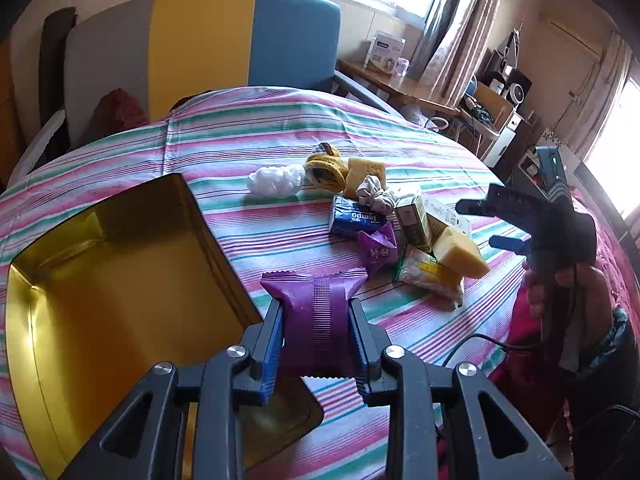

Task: Organize objects
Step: 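Grasp the purple wrapped candy with the left tool, then carry the purple candy into the gold tray while the right tool grasps the yellow sponge, then carry the yellow sponge into the gold tray and open the right tool, then move the left tool back to the pile and grasp the white plastic bag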

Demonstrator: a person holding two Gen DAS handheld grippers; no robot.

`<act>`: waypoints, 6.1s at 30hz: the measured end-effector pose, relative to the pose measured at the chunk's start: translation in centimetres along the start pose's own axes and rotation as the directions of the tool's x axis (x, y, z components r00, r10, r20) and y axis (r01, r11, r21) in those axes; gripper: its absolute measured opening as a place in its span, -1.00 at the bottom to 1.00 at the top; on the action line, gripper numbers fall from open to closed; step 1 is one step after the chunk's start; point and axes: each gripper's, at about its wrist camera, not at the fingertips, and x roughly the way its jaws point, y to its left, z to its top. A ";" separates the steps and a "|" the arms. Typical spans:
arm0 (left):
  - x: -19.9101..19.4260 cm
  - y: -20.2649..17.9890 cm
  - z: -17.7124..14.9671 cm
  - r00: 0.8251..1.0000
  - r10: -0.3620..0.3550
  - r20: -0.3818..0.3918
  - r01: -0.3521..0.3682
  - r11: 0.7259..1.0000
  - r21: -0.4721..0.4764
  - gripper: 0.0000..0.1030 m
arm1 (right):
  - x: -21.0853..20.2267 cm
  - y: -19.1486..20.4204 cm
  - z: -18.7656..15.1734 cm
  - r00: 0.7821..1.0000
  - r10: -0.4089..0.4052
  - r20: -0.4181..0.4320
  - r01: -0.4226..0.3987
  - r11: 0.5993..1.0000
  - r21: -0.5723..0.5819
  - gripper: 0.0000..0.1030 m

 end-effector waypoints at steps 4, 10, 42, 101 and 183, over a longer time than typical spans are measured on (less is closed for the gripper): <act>-0.9 0.9 -0.8 1.000 0.000 0.014 0.001 1.000 -0.028 -0.42 | 0.2 0.9 -2.1 0.999 -0.030 -0.041 0.028 0.998 -0.050 0.99; -2.7 3.6 -1.8 0.999 0.032 0.044 -0.029 0.997 -0.067 -0.42 | 1.4 2.0 -4.4 0.990 -0.119 -0.070 0.105 0.980 -0.172 0.04; -7.1 20.0 -5.3 0.950 0.313 0.008 -0.290 0.887 -0.359 -0.42 | -0.5 6.9 -6.7 0.986 0.165 -0.038 -0.166 0.900 -0.402 0.03; -11.1 18.4 -11.0 0.875 0.484 0.020 -0.433 0.799 -0.419 -0.18 | -1.6 29.3 -15.6 0.930 0.288 -0.229 -0.362 0.604 -0.710 0.05; -9.7 16.2 -10.5 0.900 0.434 0.035 -0.391 0.842 -0.372 -0.18 | -2.4 12.8 -5.9 0.992 0.105 0.073 -0.072 0.927 -0.367 0.99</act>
